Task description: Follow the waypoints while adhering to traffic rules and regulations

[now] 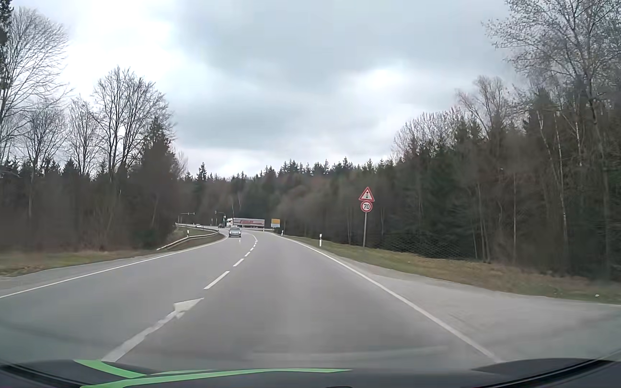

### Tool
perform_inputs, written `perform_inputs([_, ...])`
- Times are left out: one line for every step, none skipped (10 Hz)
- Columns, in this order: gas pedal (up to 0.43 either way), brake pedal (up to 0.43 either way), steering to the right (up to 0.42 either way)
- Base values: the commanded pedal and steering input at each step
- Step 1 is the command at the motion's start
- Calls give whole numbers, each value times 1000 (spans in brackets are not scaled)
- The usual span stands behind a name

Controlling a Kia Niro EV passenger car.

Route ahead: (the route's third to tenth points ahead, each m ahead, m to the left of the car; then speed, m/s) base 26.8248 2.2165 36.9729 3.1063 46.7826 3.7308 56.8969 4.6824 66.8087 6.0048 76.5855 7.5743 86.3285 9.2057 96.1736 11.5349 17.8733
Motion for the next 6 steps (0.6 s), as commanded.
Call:
perform_inputs([8,0,-14])
perform_inputs([20,0,-14])
perform_inputs([28,0,-14])
perform_inputs([28,0,-14])
perform_inputs([39,0,-13])
perform_inputs([59,0,-13])
